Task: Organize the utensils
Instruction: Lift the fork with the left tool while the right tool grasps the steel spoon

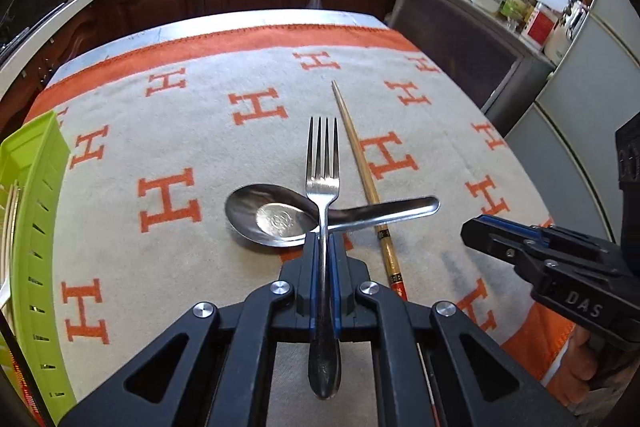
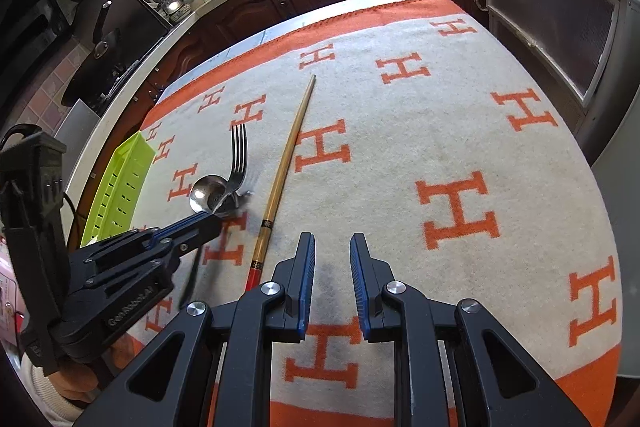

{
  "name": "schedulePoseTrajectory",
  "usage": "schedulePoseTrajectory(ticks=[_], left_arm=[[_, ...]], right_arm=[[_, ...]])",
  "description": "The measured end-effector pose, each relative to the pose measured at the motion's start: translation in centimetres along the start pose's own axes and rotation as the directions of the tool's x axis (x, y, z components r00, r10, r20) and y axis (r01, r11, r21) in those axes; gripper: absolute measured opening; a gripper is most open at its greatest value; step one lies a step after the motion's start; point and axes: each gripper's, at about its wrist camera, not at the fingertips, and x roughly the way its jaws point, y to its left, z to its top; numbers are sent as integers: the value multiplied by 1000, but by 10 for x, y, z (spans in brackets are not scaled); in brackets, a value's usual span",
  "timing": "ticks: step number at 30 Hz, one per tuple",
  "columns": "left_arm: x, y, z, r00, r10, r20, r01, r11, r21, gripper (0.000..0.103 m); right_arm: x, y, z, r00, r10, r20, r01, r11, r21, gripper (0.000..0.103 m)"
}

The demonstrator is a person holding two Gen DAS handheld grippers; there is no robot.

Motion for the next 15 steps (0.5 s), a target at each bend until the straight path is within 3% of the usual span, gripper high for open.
schedulePoseTrajectory(ticks=[9, 15], left_arm=[[-35, 17, 3, 998, 14, 63, -11, 999, -39, 3], [-24, 25, -11, 999, 37, 5, -36, 999, -38, 3]], right_arm=[[-5, 27, 14, 999, 30, 28, -28, 997, -74, 18], [-5, 42, 28, 998, 41, 37, -37, 994, -101, 18]])
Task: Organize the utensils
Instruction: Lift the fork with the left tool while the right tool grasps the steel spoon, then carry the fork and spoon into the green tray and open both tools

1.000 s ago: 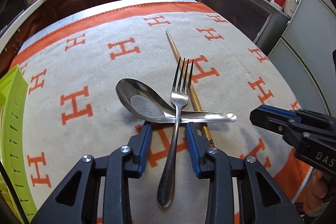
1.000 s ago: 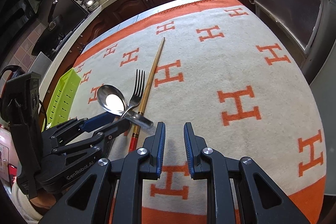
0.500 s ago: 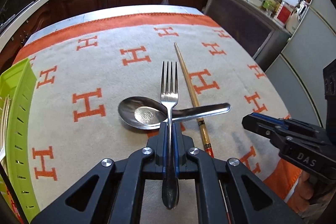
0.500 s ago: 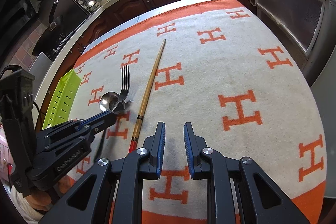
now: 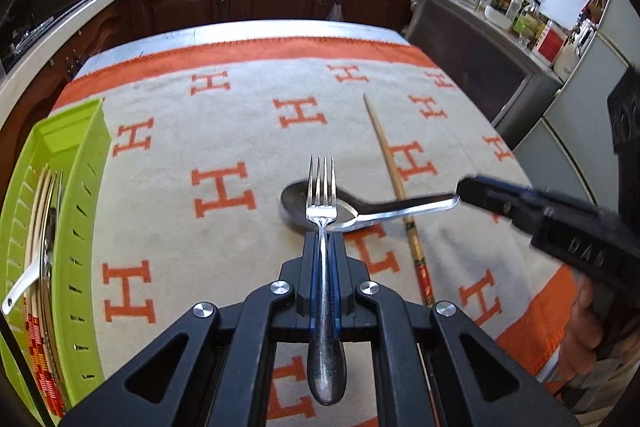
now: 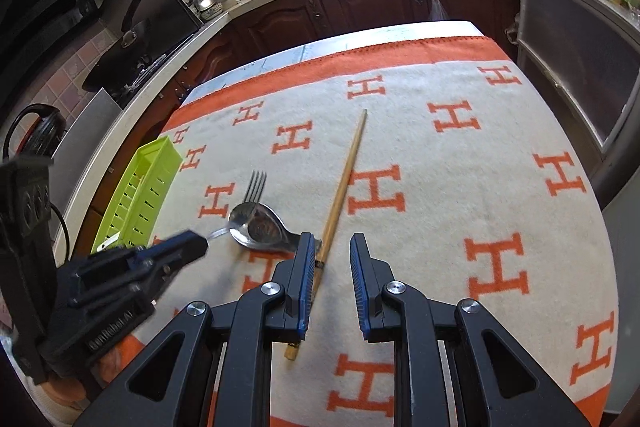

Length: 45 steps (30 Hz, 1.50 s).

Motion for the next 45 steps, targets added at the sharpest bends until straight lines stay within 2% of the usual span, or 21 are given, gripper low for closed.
schedulePoseTrajectory(ticks=[6, 14, 15, 17, 20, 27, 33, 35, 37, 40, 41, 45], left_arm=[[0, 7, -20, 1000, 22, -14, -22, 1000, 12, 3], [-26, 21, -28, 994, 78, 81, -78, 997, 7, 3], [-28, 23, -28, 993, 83, 84, -84, 996, 4, 3], [-31, 27, -29, 992, 86, 91, -86, 996, -8, 3], [-33, 32, -30, 992, 85, 96, -84, 996, -17, 3], [-22, 43, -39, 998, 60, 29, -59, 997, -57, 3], [-10, 51, -45, 999, 40, -31, -43, 994, -98, 3], [-6, 55, -45, 999, 25, -48, -30, 992, -120, 3], [-4, 59, -45, 999, 6, -52, -14, 990, -141, 3], [0, 64, -40, 997, -22, -72, 9, 986, -165, 3], [1, 65, -38, 996, -30, -81, 16, 985, -174, 3], [7, 70, -30, 990, -73, -124, 45, 977, -209, 4]], right_arm=[[4, 11, 4, 1000, 0, -12, -1, 999, -40, 18], [7, 35, 25, 1000, 20, -12, -21, 990, -140, 19], [11, 40, 28, 999, 33, -26, -36, 986, -164, 20], [18, 50, 32, 997, 50, -54, -61, 977, -204, 35], [35, 62, 38, 995, 41, -87, -63, 963, -261, 35], [83, 77, 41, 987, -20, -159, -37, 935, -353, 35], [111, 83, 24, 976, -71, -206, -30, 893, -449, 35], [109, 87, 16, 981, -85, -174, -14, 866, -500, 32], [106, 89, 9, 982, -85, -168, -17, 850, -526, 21], [103, 90, 2, 985, -99, -144, 4, 838, -545, 10], [101, 88, 1, 985, -98, -142, 6, 842, -539, 7], [93, 79, -2, 985, -69, -160, -18, 874, -485, 7]])
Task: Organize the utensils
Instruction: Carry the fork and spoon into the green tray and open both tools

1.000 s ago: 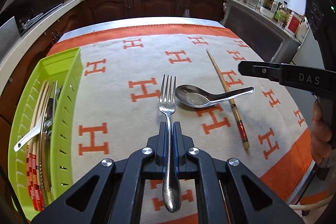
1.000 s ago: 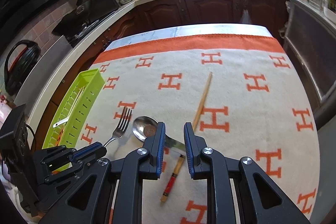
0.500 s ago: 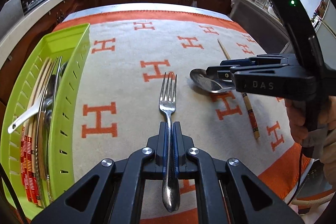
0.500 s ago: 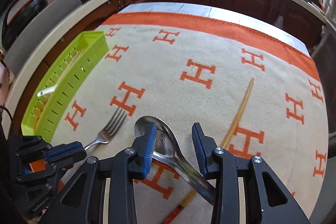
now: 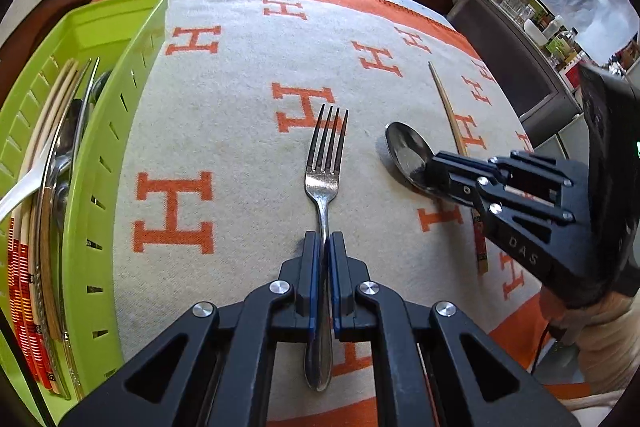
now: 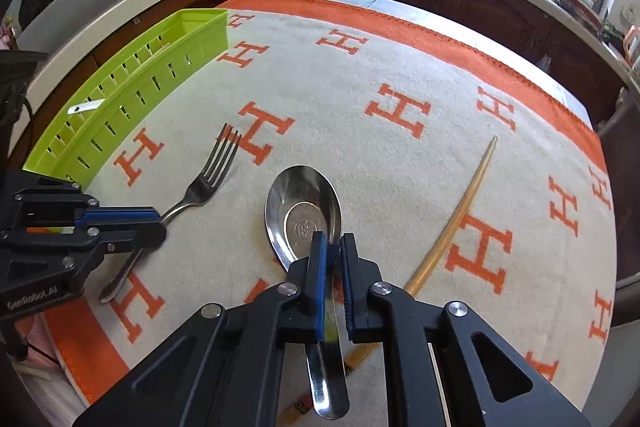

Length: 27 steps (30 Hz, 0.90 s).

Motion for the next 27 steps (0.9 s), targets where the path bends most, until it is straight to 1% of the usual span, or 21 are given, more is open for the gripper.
schedulePoseTrajectory(ticks=[3, 6, 8, 11, 13, 14, 16, 20, 22, 27], left_arm=[[4, 2, 10, 999, -23, -44, 21, 999, -30, 6], [8, -2, 16, 997, -13, -74, 11, 1000, -23, 6], [10, -8, 19, 996, 16, -93, -15, 1000, 9, 6], [13, -20, 21, 991, 75, -109, -66, 994, 85, 6], [14, -26, 21, 988, 113, -109, -99, 987, 124, 3], [14, -27, 21, 987, 125, -104, -111, 985, 128, 2], [11, -25, 20, 991, 113, -74, -105, 989, 101, 2], [-4, -24, 13, 994, 104, 39, -107, 991, 80, 2], [-12, -25, 12, 992, 103, 76, -109, 991, 82, 2], [-28, -28, 11, 987, 105, 118, -116, 989, 93, 2]], right_arm=[[-7, -1, -7, 1000, 11, 2, -11, 1000, 15, 6], [-10, 1, -12, 1000, 14, 5, -14, 1000, 20, 6], [-12, 3, -13, 1000, 15, 6, -16, 1000, 24, 5], [-13, 4, -15, 1000, 24, 6, -25, 999, 38, 5], [-14, 4, -16, 1000, 30, 7, -30, 998, 49, 4], [-14, 4, -16, 999, 33, 8, -34, 998, 55, 4], [-16, 3, -17, 999, 41, 10, -41, 997, 69, 3], [-21, -4, -19, 998, 63, 21, -66, 991, 120, 2], [-23, -8, -19, 997, 75, 23, -77, 987, 144, 2], [-27, -14, -18, 995, 93, 29, -97, 976, 193, 1]])
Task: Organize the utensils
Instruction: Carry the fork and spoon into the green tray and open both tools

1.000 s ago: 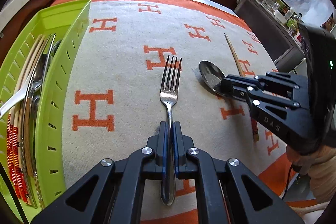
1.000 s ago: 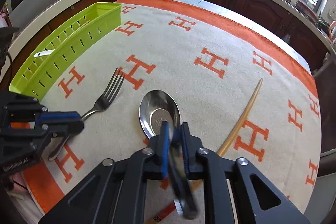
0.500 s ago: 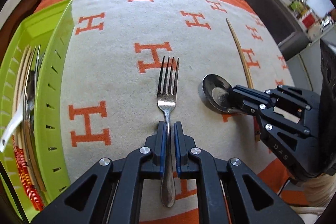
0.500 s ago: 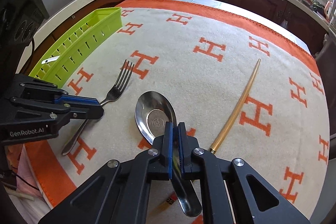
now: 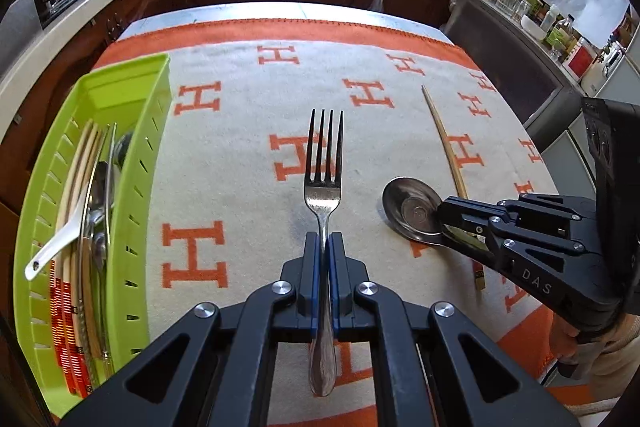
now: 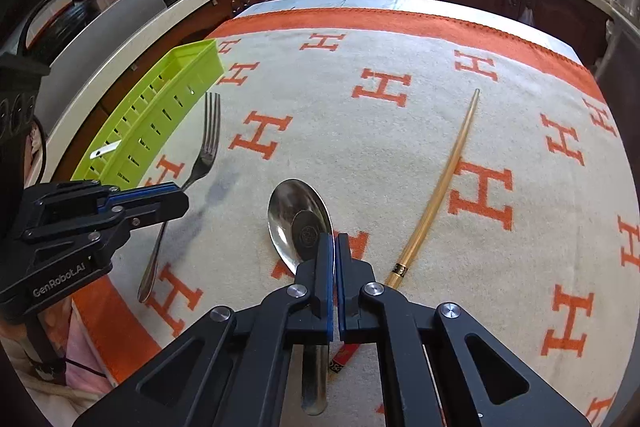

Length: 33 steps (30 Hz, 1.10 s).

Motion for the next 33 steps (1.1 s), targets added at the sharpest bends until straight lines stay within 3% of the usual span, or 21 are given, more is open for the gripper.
schedulePoseTrajectory(ticks=[11, 19, 27, 33], left_arm=[[-57, 10, -1, 993, -4, 117, 6, 1000, -22, 2], [-103, 54, -3, 981, 84, 177, -69, 994, -84, 2], [-99, 123, -6, 973, 193, 128, -169, 969, -179, 2], [-78, 160, -18, 977, 198, 75, -175, 955, -239, 2]], right_arm=[[-19, 22, 12, 996, 84, 27, -86, 994, 67, 1], [-35, 84, 49, 981, 178, 72, -184, 979, 89, 1], [-13, 155, 96, 977, 209, 42, -214, 959, 185, 1], [23, 183, 118, 981, 192, -7, -182, 940, 290, 1]])
